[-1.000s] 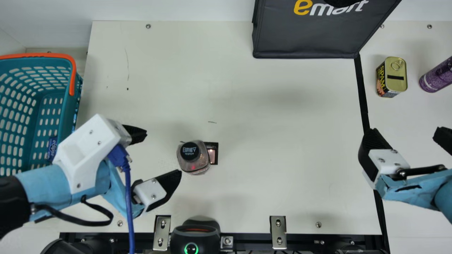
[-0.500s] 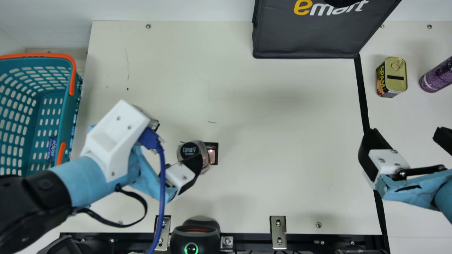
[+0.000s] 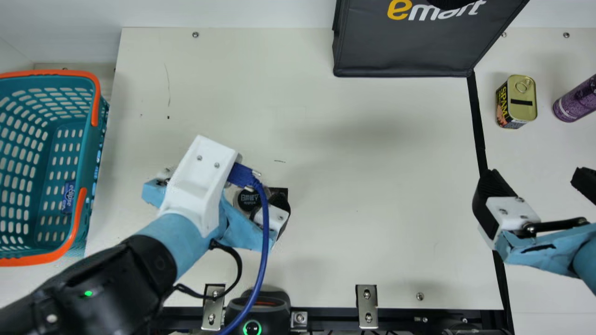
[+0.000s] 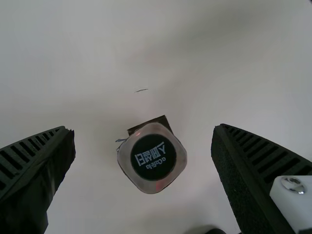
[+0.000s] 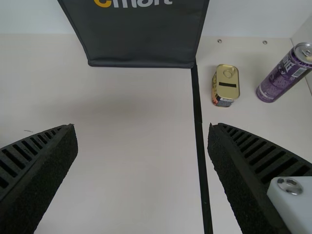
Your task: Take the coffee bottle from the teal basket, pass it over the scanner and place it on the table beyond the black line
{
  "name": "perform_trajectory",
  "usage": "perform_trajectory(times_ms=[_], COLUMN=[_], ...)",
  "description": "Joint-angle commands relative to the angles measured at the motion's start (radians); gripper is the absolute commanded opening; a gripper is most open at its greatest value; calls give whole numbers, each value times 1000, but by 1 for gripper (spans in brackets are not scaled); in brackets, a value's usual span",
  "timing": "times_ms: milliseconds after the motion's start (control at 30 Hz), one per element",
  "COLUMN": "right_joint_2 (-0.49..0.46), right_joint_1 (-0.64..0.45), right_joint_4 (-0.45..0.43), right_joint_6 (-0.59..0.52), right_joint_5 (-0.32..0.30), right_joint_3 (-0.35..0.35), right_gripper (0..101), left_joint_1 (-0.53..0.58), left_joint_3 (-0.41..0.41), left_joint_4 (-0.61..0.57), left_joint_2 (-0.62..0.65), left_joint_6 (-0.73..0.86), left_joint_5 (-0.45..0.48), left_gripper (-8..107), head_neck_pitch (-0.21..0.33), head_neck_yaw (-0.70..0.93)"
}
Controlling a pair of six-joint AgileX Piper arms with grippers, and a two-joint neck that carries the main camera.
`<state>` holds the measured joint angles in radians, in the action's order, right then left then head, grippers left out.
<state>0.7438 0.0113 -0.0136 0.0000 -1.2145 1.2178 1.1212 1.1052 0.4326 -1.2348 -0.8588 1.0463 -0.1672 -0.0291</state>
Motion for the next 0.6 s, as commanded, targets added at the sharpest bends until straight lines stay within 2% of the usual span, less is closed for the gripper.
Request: perform_trajectory(times_ms=[0, 167, 567], right_joint_2=[0, 0, 0], right_joint_1=[0, 0, 0], right_joint_4=[0, 0, 0], right_joint_6=[0, 0, 0], right_joint_5=[0, 0, 0], right_joint_3=[0, 0, 0], right_gripper=[95, 95, 95], left_joint_1=[16, 45, 88], left_joint_3=[-6, -33, -77], left_joint_4=[43, 79, 132], left_joint_2=[-12, -41, -101], left_joint_6=[-155, -287, -527], left_joint_5=[23, 40, 9], left_gripper=[90, 90, 90], head_neck_pitch=[29, 29, 29], head_neck_yaw=[2, 2, 2])
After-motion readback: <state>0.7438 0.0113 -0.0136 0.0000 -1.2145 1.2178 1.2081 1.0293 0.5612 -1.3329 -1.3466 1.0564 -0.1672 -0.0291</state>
